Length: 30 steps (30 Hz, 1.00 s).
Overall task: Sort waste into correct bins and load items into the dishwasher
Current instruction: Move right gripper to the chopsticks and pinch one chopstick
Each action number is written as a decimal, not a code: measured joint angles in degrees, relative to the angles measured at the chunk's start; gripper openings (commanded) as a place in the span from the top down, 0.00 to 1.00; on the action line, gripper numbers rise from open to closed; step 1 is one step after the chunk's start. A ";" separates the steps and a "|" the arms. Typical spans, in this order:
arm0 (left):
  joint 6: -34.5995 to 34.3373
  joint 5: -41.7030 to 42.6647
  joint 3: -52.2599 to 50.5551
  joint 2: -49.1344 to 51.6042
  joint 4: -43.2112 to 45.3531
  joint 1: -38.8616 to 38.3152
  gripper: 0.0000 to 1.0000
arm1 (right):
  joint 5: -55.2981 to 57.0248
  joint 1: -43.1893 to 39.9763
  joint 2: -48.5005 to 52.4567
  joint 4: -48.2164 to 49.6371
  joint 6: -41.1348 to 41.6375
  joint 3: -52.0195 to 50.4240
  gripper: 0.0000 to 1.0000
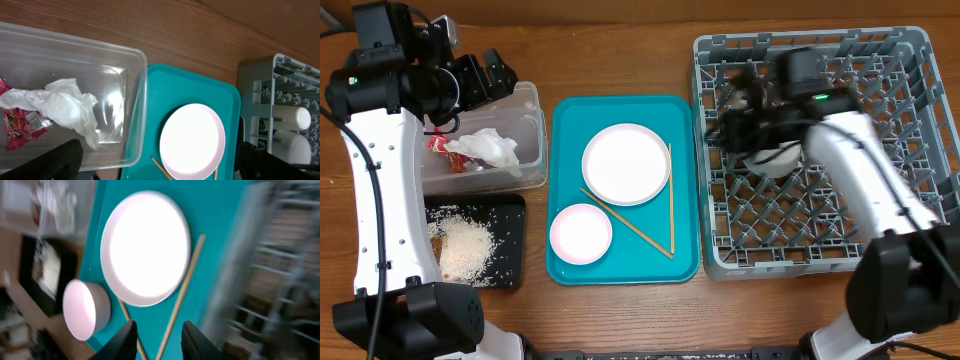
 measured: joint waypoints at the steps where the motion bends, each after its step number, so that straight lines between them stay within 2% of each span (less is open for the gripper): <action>1: -0.02 0.00 0.00 0.00 0.00 0.00 0.00 | 1.70 2.69 0.00 0.09 -0.02 0.00 0.67; 8: -0.02 0.00 0.00 0.00 0.00 0.00 0.00 | 16.61 20.00 0.00 -2.67 2.40 0.00 0.67; 16: 0.00 0.00 0.00 0.00 0.00 0.00 0.00 | 26.12 30.91 -0.02 -3.96 3.85 -0.87 0.67; 25: 0.00 0.00 0.00 0.00 0.00 0.00 0.00 | 32.00 33.00 0.74 -0.22 3.96 -6.78 0.69; 30: -0.02 0.00 0.00 0.00 0.00 0.00 0.00 | 32.94 33.48 1.22 4.42 2.47 -9.46 0.64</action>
